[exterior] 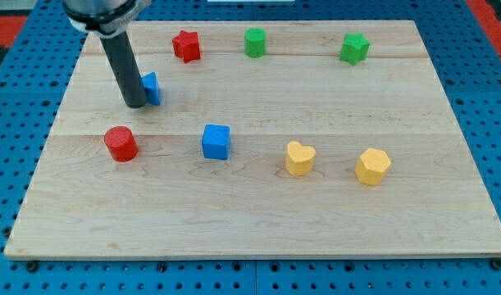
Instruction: Point at the blue cube
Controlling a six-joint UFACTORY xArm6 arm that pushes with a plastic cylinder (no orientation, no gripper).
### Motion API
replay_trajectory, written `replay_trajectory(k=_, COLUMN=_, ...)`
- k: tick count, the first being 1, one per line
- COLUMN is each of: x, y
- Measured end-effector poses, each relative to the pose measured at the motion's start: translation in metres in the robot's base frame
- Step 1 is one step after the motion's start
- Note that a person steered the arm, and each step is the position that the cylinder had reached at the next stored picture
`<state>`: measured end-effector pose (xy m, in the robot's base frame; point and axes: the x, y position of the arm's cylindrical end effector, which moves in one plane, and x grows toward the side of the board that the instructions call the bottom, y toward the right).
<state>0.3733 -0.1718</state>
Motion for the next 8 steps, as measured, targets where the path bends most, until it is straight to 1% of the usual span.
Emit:
replay_trajectory(k=1, x=-0.010, y=-0.024)
replay_trajectory(k=2, x=0.016, y=0.040)
replay_trajectory(k=3, x=0.015, y=0.135)
replay_trajectory(k=4, x=0.014, y=0.165)
replay_trajectory(k=5, x=0.014, y=0.165)
replay_trajectory(k=6, x=0.030, y=0.201)
replay_trajectory(k=7, x=0.035, y=0.248)
replay_trajectory(k=8, x=0.033, y=0.250)
